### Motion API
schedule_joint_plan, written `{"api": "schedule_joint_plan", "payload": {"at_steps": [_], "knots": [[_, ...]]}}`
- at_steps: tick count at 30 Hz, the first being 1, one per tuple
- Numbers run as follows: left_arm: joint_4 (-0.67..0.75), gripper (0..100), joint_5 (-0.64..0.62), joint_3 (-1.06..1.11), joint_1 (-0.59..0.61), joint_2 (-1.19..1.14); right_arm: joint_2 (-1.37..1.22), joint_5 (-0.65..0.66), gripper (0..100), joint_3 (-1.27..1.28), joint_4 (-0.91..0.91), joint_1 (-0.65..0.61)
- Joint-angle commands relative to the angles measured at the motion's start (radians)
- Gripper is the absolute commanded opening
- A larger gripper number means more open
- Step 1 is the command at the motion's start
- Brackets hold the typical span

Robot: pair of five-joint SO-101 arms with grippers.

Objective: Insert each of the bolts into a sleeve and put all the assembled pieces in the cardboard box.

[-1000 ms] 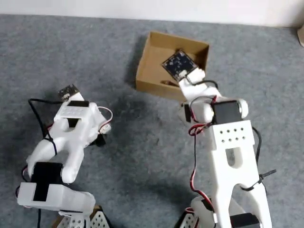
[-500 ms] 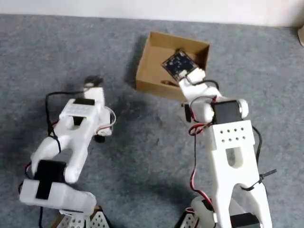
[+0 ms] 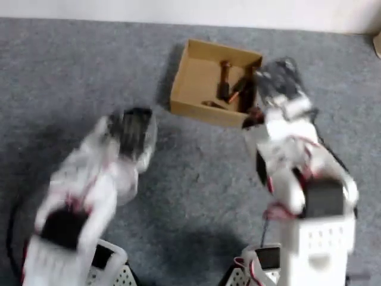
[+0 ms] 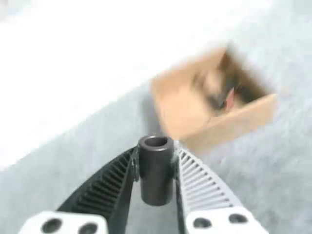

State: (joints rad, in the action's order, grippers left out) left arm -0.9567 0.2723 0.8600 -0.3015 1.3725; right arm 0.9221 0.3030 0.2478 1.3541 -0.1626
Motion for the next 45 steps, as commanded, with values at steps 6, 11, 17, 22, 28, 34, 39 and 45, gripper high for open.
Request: {"api": "schedule_joint_plan", "payload": {"at_steps": [6,11,17,22,28,34,39,45], "knots": [[0.037,0,-0.249,0.361,-0.128,0.383,0.415,-0.157,0.5,0.312,-0.249,-0.179],[0.207,0,-0.33,0.513,-0.252,0.394,0.642,-0.242,0.5,0.565,-0.455,-0.189],[0.318,0,-0.318,0.702,-0.441,0.446,0.814,-0.247,0.5,0.769,-0.585,-0.191],[0.404,0,-0.218,0.76,-0.495,0.446,0.855,-0.313,0.5,0.866,-0.588,-0.205],[0.517,0,-0.141,0.837,-0.492,0.443,0.871,-0.351,0.5,0.888,-0.585,-0.32],[0.535,0,-0.141,0.837,-0.45,0.446,0.869,-0.351,0.5,0.941,-0.585,-0.361],[0.543,0,-0.143,0.837,-0.41,0.444,0.869,-0.339,0.5,0.935,-0.591,-0.361],[0.539,0,-0.143,0.837,-0.381,0.444,0.865,-0.305,0.5,0.854,-0.591,-0.361]]}}
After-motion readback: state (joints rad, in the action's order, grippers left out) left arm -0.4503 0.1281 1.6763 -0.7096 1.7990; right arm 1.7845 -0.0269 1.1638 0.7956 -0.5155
